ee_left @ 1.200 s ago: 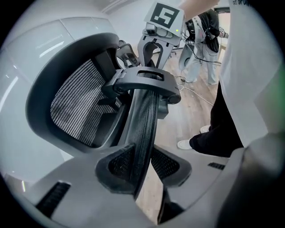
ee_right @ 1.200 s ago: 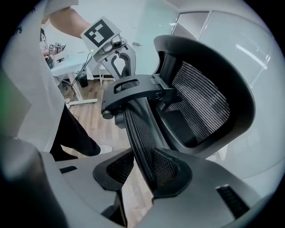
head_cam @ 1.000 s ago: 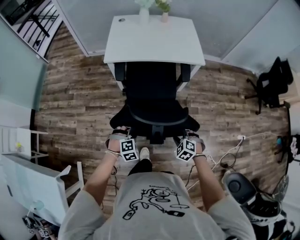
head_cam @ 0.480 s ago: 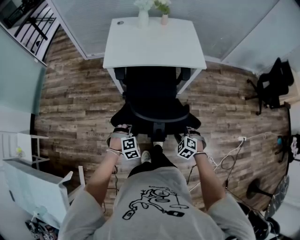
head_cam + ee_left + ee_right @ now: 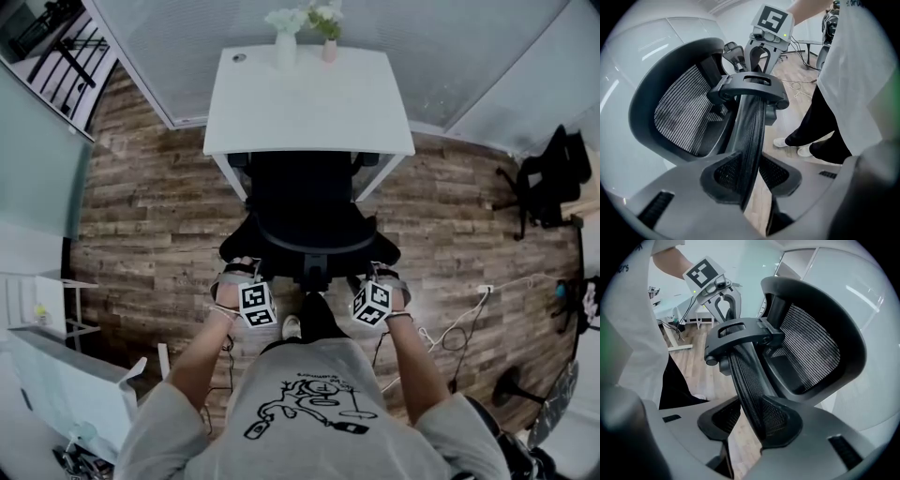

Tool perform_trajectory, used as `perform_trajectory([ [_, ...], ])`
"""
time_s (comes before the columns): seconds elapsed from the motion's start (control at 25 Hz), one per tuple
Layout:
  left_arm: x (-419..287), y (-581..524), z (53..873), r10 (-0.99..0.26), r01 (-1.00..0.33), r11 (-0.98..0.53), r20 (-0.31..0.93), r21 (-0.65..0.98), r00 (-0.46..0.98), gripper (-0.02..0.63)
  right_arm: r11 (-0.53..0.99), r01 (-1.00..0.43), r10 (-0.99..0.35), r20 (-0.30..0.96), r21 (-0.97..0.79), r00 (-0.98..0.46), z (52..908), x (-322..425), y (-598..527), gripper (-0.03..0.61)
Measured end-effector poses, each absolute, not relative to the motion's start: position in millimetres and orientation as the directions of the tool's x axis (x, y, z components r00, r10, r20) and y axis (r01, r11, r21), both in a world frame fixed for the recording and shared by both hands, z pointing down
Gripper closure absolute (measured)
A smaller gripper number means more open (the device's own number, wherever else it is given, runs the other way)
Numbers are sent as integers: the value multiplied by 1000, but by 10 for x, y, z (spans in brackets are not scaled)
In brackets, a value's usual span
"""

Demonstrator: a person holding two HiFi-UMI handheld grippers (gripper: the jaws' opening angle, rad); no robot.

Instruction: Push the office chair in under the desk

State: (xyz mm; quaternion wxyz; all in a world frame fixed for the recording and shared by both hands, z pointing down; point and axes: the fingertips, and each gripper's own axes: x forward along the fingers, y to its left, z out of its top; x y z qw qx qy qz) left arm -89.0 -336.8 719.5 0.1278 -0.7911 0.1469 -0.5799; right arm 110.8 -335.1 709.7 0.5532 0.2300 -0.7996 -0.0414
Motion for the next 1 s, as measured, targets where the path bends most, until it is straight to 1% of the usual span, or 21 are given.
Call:
perform_trajectory([
  [0.36, -837, -3577, 7216, -338, -83, -941, 891, -328, 302, 486, 894, -316, -408, 867, 316, -286, 7072, 1161, -3613, 430],
  [1.0, -585, -3937, 7140, -333, -84, -942, 887, -324, 318, 483, 902, -293, -398, 874, 317, -278, 7067, 1397, -4084, 422],
])
